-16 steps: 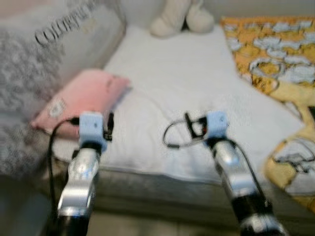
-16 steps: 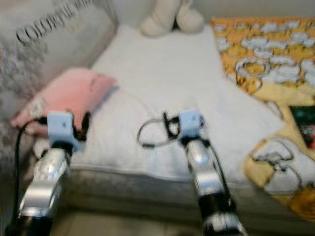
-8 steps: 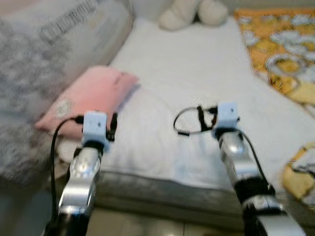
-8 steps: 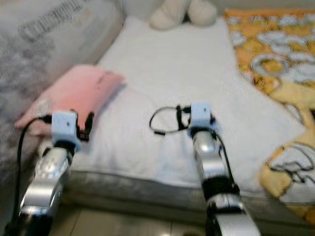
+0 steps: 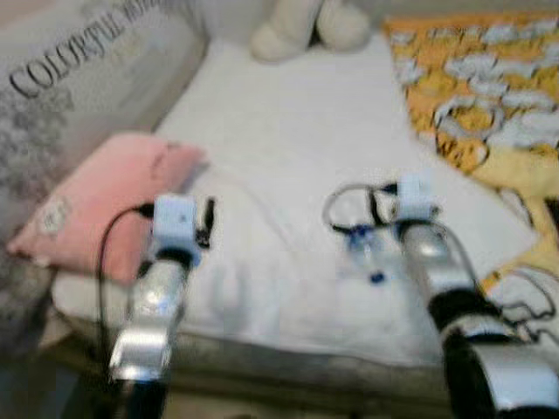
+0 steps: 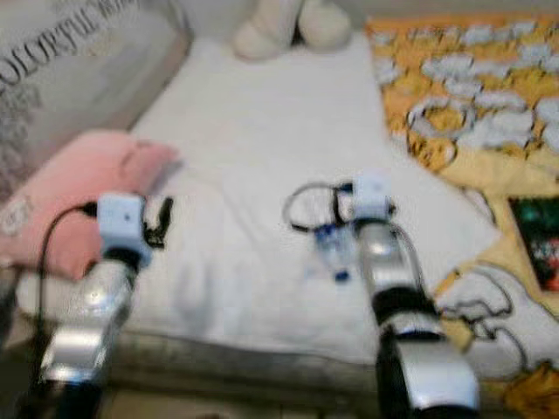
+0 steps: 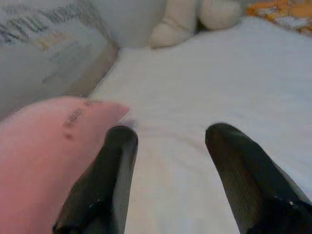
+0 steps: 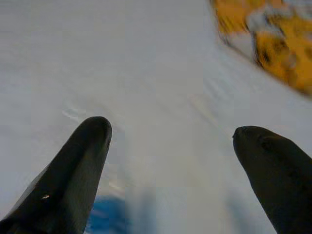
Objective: Clean up the room
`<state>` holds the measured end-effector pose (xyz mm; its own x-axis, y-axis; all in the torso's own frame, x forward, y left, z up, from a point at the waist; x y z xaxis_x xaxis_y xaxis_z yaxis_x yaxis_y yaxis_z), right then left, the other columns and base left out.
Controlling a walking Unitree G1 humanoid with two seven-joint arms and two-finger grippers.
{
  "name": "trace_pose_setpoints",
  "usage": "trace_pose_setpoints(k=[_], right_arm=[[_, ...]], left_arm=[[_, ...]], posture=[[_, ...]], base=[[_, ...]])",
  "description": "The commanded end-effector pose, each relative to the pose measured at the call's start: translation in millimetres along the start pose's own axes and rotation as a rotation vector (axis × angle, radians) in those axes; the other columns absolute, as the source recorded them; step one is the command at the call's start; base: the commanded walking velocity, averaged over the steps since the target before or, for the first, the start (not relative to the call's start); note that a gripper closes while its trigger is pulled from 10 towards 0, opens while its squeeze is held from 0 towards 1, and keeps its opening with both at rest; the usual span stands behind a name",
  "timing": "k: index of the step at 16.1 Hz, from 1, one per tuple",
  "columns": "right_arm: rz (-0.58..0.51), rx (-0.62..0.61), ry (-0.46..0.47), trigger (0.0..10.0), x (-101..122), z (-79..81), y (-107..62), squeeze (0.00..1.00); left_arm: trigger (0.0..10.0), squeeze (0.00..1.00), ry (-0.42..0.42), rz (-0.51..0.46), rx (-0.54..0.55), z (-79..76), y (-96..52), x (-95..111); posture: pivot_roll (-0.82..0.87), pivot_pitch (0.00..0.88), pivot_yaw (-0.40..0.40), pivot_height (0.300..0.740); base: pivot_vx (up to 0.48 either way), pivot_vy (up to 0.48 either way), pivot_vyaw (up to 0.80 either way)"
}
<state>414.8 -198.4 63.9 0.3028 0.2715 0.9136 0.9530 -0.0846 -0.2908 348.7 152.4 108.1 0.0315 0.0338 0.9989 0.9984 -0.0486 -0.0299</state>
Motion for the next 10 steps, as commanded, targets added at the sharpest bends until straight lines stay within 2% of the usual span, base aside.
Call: trace_pose_setpoints(k=[1,7,10], right_arm=[[0.018,0.011,0.011,10.0,5.7,8.1,3.5,0.00],[0.136,0.054,0.024,10.0,-18.8,26.5,2.0,0.00],[0.181,0.047,0.003,10.0,-32.2,27.9,-1.2,0.00]], left_arm=[[10.0,0.00,0.018,-0.001,0.028,12.3,-4.6,2.9],[10.0,0.00,0.061,0.024,0.026,23.0,-23.2,9.0],[10.0,0.00,0.072,0.039,0.025,26.0,-32.8,11.7]], posture=[[-0.09,0.000,0.146,0.740],[0.00,0.006,0.179,0.740],[0.04,0.045,0.179,0.740]], base=[[0.000,0.000,0.00],[0.000,0.000,0.00],[0.000,0.000,0.00]])
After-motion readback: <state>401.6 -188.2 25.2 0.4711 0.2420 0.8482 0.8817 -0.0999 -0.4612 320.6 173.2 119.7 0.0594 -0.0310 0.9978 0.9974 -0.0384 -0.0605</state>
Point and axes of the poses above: a point about 5 cm out from each wrist's last joint towards the gripper, its own y axis pointing out of the wrist towards the gripper, its own x axis along the axis of the wrist's last joint, z = x × y, the point moved 6 cm from there along y, pointing out of the wrist towards the gripper, and after that the axes turned 9 degrees about -y, right-handed, at the moved point
